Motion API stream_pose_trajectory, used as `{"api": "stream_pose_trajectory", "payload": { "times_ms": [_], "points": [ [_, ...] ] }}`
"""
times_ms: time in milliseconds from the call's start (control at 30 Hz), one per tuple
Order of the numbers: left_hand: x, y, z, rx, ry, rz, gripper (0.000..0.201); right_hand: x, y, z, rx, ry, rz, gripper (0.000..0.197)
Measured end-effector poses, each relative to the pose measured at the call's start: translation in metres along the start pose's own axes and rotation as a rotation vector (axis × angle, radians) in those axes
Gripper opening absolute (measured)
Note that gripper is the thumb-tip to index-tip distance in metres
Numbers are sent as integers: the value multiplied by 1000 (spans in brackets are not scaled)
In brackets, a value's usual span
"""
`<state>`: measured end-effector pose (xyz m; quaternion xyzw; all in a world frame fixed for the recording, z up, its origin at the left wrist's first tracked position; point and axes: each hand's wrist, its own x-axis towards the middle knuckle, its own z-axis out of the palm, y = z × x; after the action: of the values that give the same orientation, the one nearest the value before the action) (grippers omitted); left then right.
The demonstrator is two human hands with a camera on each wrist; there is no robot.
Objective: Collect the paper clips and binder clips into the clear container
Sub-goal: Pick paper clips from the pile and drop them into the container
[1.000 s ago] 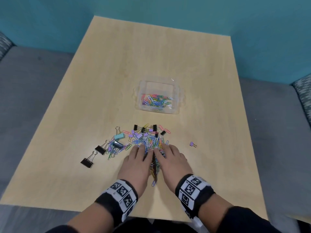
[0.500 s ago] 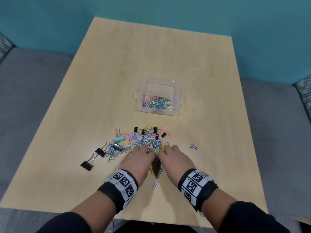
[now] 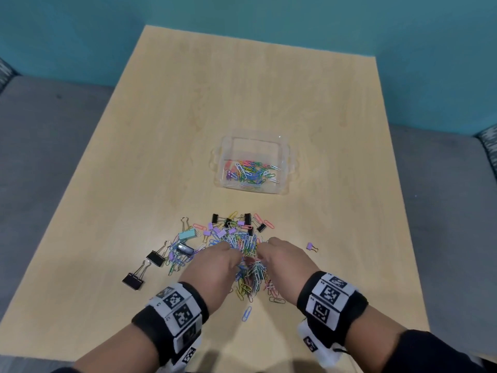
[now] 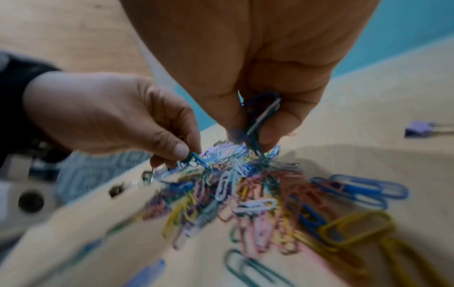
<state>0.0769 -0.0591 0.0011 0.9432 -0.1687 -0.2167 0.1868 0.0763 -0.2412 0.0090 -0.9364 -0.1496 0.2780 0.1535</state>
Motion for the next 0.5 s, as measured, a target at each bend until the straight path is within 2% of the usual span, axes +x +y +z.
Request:
{"api": "stream_pose_trajectory", "payload": {
  "times_ms": [67, 167, 233, 400, 500],
  "points": [
    [5, -1, -14, -181, -30, -80, 7, 6, 5, -5, 243, -10, 117, 12],
    [19, -7, -34, -504, -53, -217, 7, 14, 10, -23, 732, -32, 265, 15],
    [34, -11, -49, -724, -44, -287, 11, 24, 11, -42, 937, -11, 326, 15],
    [95, -12, -95, -708, 132, -273, 9, 78, 25, -89, 1097, 185, 347, 25],
    [131, -8, -109, -653, 225, -269, 6, 112, 30, -112, 1142, 273, 358, 20]
  ]
}}
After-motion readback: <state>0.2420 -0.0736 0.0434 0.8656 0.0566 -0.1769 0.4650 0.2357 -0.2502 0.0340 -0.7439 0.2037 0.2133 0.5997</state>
